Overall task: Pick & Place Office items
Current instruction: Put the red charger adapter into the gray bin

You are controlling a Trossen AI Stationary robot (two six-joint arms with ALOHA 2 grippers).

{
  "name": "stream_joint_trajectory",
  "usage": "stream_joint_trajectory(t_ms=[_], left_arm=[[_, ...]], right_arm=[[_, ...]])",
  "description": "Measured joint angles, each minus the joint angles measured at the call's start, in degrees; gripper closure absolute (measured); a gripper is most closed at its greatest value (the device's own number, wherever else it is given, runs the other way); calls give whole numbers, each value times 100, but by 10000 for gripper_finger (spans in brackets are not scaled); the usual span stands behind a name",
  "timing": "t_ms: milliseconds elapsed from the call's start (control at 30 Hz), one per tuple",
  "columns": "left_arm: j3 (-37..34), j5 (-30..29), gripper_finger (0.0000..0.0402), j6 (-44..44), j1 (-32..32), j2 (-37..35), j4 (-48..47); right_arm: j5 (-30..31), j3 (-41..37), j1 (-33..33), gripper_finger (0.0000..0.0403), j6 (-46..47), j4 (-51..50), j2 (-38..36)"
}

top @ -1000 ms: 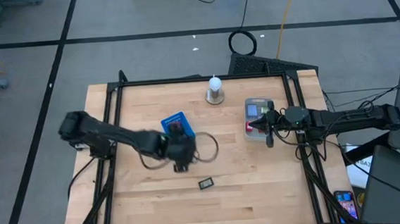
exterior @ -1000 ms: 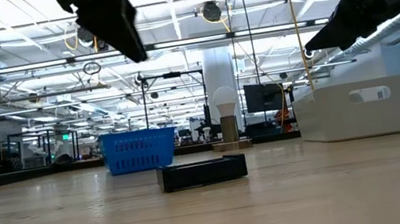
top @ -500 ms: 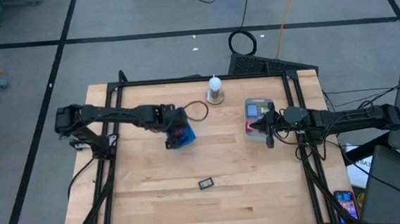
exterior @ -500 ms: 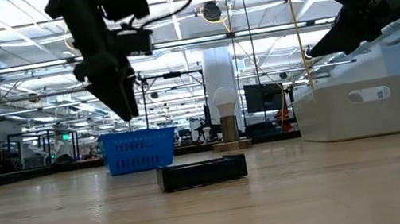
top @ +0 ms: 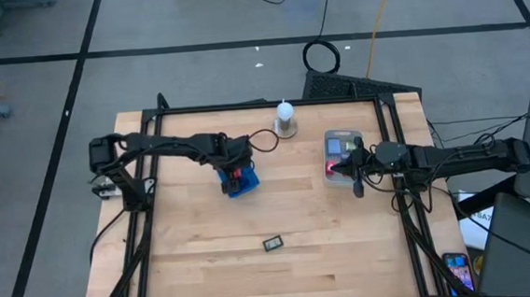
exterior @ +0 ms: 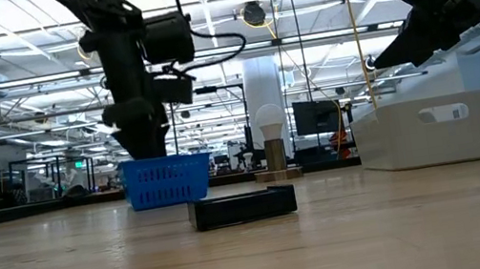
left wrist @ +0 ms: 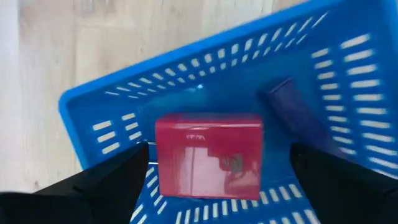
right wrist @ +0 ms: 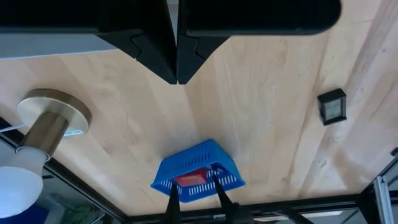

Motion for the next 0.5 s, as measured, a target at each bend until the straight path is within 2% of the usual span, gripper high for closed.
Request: stream_joint_trajectory(t_ms=[233, 500], left_arm=[[0, 17, 25, 239, 202, 271, -5], [0, 100, 111, 556, 216, 193, -83]], right_arm=[[10, 0, 0, 403, -6, 1, 0], [10, 0, 0, 403, -44, -36, 0]])
